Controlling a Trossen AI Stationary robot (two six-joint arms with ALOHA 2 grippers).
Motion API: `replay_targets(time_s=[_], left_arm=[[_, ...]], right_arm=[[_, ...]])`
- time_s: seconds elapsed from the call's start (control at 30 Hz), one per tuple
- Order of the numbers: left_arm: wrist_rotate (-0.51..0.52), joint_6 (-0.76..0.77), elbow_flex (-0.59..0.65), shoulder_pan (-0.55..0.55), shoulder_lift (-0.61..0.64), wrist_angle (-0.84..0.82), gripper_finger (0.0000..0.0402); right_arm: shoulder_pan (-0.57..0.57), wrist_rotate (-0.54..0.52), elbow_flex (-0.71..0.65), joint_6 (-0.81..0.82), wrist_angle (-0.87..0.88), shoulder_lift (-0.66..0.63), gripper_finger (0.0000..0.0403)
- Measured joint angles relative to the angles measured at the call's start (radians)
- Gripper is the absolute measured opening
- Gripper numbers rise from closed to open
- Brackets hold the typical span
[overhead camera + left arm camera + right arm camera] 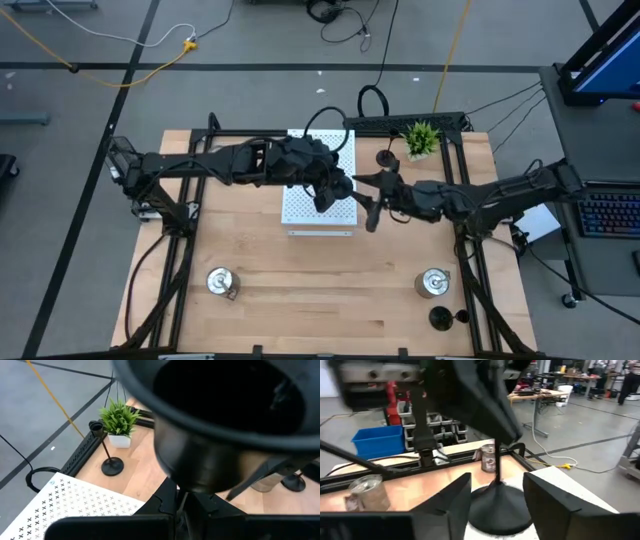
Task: Pick & Place candle stick holders
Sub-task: Put the top left black candle holder on the shelf
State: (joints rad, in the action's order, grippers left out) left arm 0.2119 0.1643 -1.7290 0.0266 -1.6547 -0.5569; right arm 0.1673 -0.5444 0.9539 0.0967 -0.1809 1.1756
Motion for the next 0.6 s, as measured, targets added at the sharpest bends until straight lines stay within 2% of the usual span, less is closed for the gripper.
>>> replay_targets(time_s=[0.17, 0.5, 0.6], left_arm=[[0.001, 0.021, 0.000, -0.005, 0.000, 0.001, 0.0012], [-0.009, 0.022, 0.002, -0.013, -0.015, 0.021, 0.0012], [-0.017, 0.027, 0.002, -0.020, -0.027, 0.037, 0.0012]], right_arm=[[-0.042, 0.102, 0.030, 0.031, 0.013, 0.042, 0.0209], [-0.102, 0.207, 0.037, 0.079, 0.023, 0.089, 0.0212], [-0.114, 0.209, 0.037, 0.079, 0.019, 0.099, 0.0212]])
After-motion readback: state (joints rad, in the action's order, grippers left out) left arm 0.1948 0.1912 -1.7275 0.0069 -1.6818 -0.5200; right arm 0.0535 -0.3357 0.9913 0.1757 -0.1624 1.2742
